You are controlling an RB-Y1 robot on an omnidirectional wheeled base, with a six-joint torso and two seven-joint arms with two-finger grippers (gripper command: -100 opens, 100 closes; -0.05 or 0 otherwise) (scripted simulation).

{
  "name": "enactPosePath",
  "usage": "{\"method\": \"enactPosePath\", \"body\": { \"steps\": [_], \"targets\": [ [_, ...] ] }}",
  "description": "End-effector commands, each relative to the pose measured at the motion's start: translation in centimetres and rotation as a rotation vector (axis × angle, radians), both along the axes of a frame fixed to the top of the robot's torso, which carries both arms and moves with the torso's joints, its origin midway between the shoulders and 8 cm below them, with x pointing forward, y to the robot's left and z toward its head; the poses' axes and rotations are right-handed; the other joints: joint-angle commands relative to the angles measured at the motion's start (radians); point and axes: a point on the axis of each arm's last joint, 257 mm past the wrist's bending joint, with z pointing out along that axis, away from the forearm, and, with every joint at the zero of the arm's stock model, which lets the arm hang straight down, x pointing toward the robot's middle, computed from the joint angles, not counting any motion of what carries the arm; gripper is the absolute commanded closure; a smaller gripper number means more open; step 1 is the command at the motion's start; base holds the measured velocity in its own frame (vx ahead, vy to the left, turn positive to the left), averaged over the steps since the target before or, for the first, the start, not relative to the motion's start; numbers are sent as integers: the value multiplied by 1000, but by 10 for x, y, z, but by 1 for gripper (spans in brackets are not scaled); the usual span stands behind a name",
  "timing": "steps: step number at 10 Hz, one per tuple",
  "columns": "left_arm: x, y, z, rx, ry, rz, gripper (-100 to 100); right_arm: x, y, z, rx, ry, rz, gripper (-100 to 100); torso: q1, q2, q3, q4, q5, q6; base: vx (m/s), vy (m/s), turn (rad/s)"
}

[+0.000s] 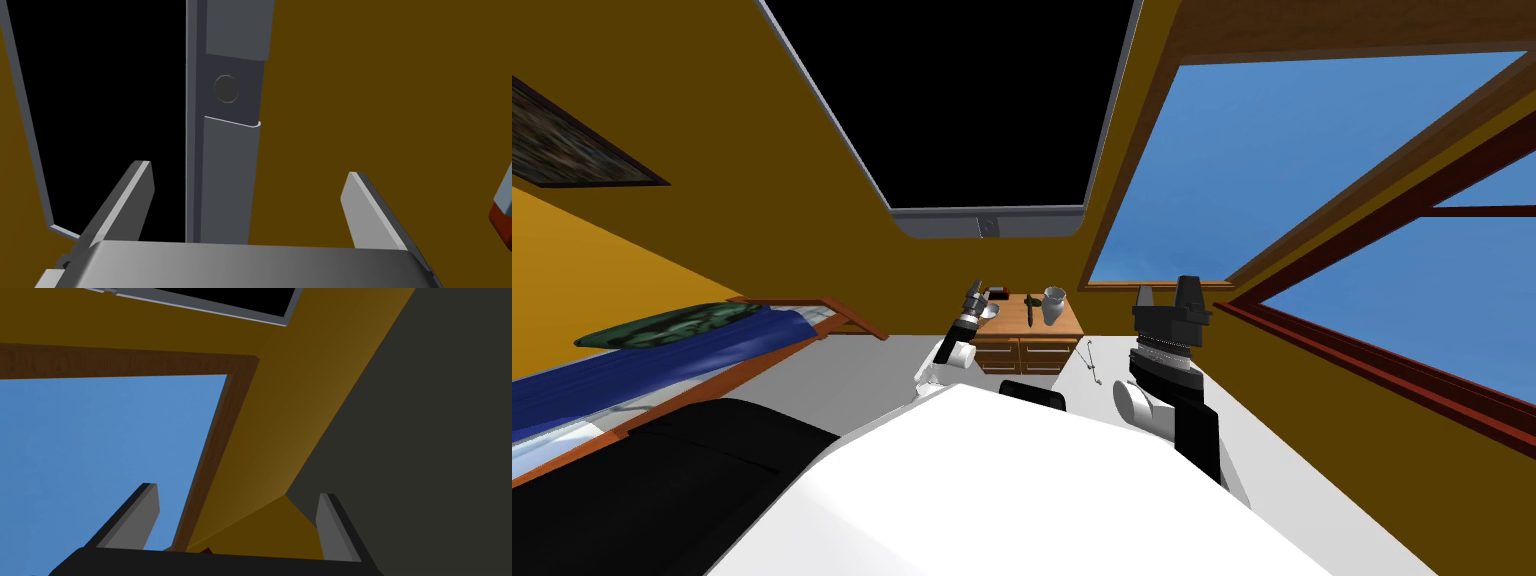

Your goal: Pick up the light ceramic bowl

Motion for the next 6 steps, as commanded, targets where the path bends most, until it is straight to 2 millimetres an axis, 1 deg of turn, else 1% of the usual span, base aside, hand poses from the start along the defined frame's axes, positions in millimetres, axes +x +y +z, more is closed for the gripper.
{"method": "enactPosePath", "body": {
  "steps": [1,2,3,4,5,6],
  "targets": [
    [13,2,-16,1,57,0,-100,0,0,0,0,0,0,0,0,0,0,0,0,0,-14,-13,16],
    [14,2,-21,1,75,3,-100,0,0,0,0,0,0,0,0,0,0,0,0,0,-11,-10,9],
    [25,4,-35,0,121,2,-100,0,0,0,0,0,0,0,0,0,0,0,0,0,-13,-13,17],
    [26,4,-38,-1,136,4,-100,0,0,0,0,0,0,0,0,0,0,0,0,0,-11,-11,12],
    [36,6,-51,-3,177,3,-100,0,0,0,0,0,0,0,0,0,0,0,0,0,-11,-12,27],
    [37,6,-56,-4,198,6,-100,0,0,0,0,0,0,0,0,0,0,0,0,0,-9,-13,13]
  ]
}}
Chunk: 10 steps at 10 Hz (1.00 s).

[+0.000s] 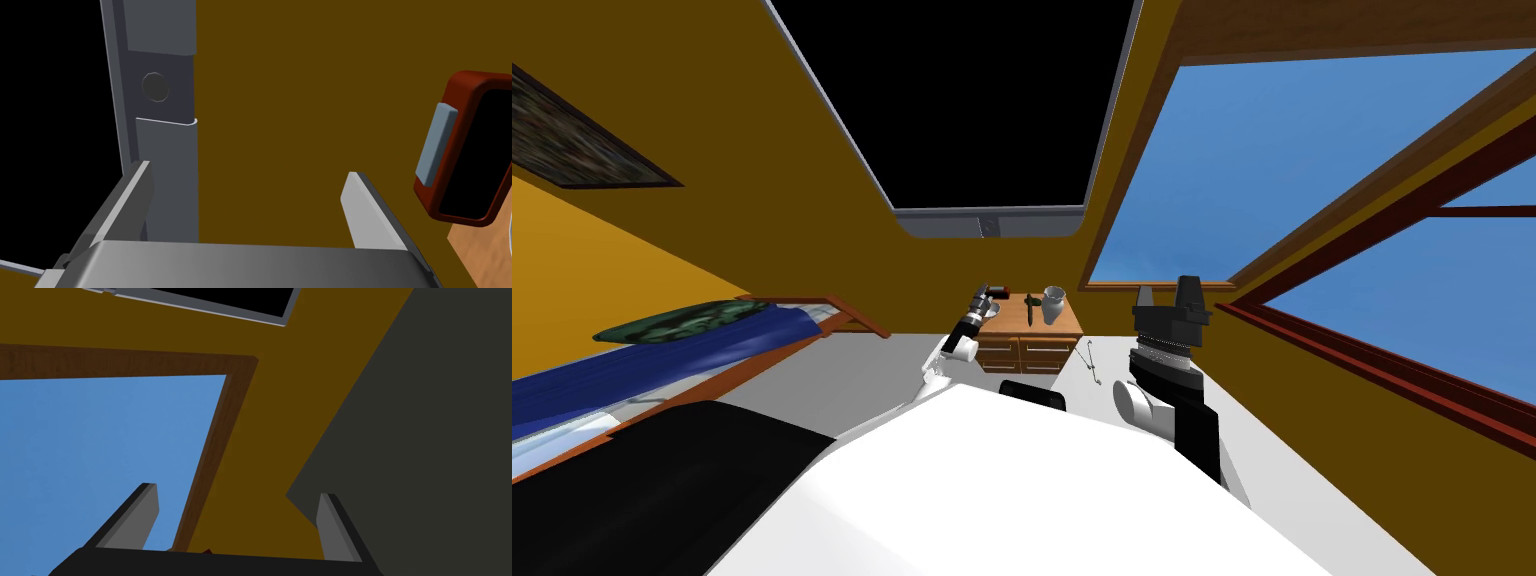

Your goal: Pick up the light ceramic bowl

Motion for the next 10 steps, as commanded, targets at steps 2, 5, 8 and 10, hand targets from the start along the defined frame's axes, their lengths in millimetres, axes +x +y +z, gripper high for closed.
{"method": "enactPosePath", "body": {
  "steps": [2,5,8,10],
  "targets": [
    [13,2,-22,-4,82,4,-100,0,0,0,0,0,0,0,0,0,0,0,0,0,-10,-14,20],
    [31,6,-54,-16,190,6,-100,0,0,0,0,0,0,0,0,0,0,0,0,0,-5,-14,27],
    [39,9,-78,-24,278,13,-100,0,0,0,0,0,0,0,0,-1,0,0,0,0,-3,-15,24],
    [46,12,-96,-32,344,17,-100,0,0,0,0,0,0,0,0,-1,0,0,0,0,0,-12,28]
  ]
}}
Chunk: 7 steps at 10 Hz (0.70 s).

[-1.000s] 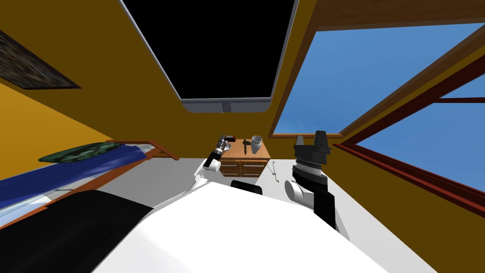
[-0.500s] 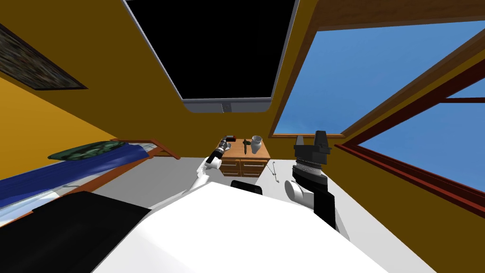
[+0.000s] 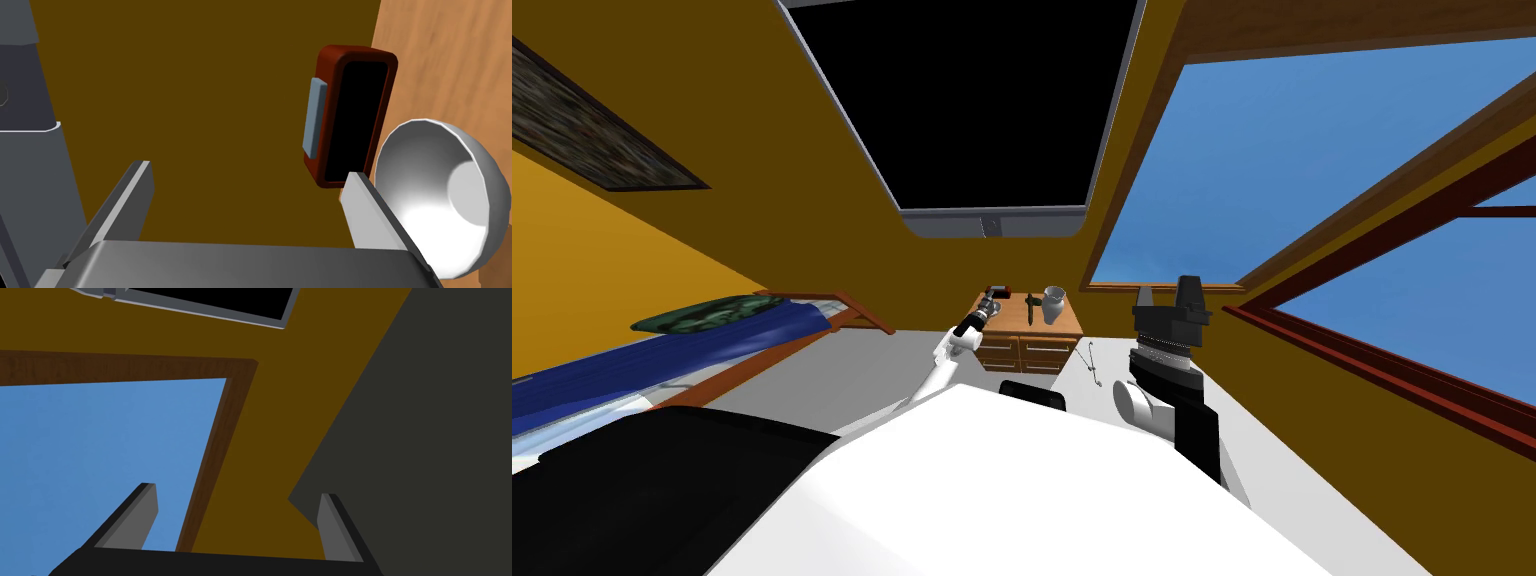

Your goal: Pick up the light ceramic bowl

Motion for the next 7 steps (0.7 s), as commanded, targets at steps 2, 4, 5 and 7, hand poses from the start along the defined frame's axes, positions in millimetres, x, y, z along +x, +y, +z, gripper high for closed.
{"method": "enactPosePath", "body": {
  "steps": [2,4,5,7],
  "targets": [
    [6,3,-24,-10,87,7,-100,0,0,0,0,0,0,0,0,0,0,0,0,0,4,-16,36],
    [12,6,-40,-19,147,11,-100,0,0,0,0,0,0,0,0,-1,0,0,0,0,7,-15,31],
    [18,7,-48,-30,182,13,-100,0,0,0,0,0,0,0,0,0,0,0,0,0,9,-15,42],
    [16,8,-57,-29,218,18,-100,0,0,0,0,0,0,0,0,-1,0,0,0,0,6,-10,14]
  ]
}}
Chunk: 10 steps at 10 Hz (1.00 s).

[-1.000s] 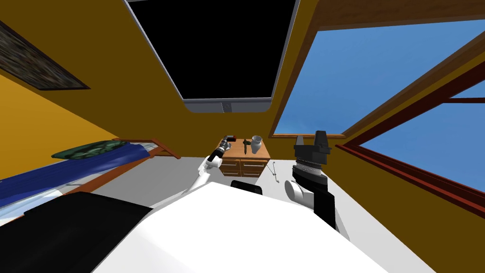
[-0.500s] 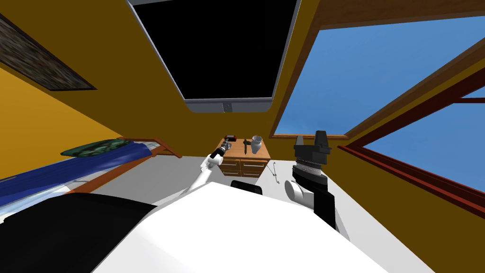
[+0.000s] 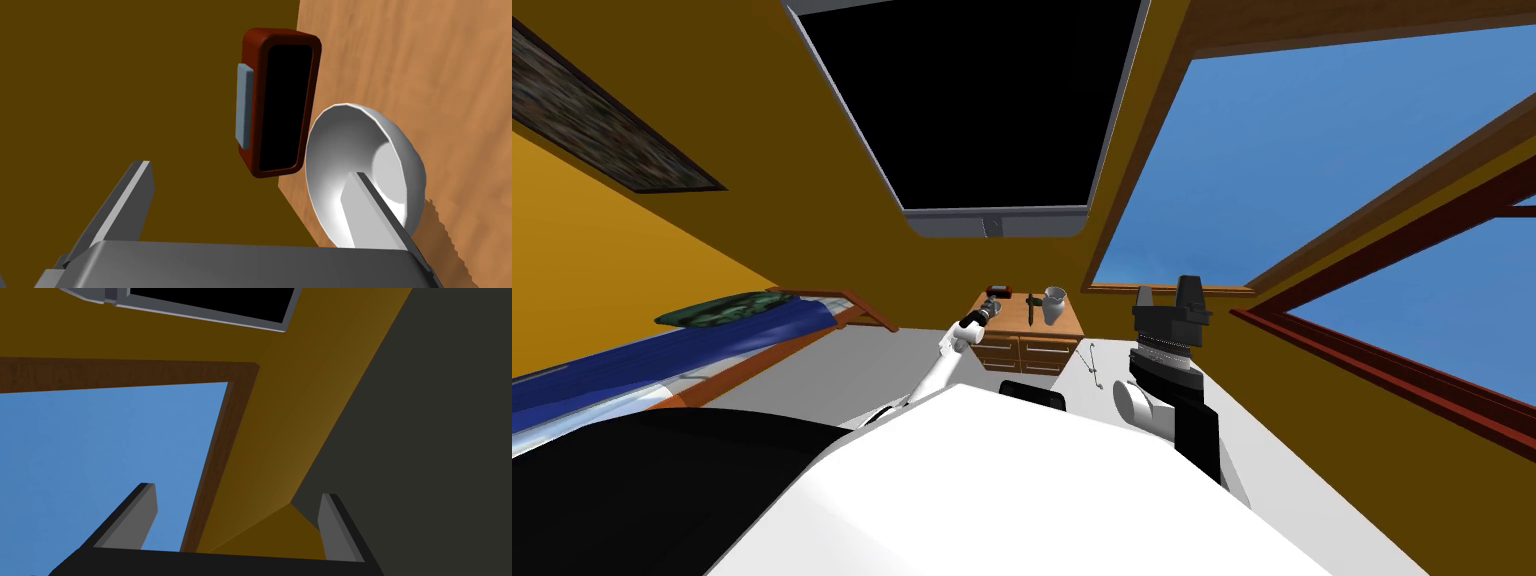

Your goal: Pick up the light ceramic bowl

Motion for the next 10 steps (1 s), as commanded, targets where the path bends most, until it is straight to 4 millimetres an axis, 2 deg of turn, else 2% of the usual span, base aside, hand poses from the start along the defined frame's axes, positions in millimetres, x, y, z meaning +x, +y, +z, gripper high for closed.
{"method": "enactPosePath", "body": {
  "steps": [1,7,10],
  "targets": [
    [5,2,-13,-11,55,6,-100,0,0,0,0,0,0,0,0,0,0,0,0,0,9,-10,48],
    [10,10,-51,-46,233,30,-100,0,0,0,0,0,0,0,0,-1,0,0,0,0,16,-14,37],
    [7,13,-66,-56,314,42,-100,0,0,0,0,0,0,0,0,-2,-1,0,0,0,22,-12,31]
  ]
}}
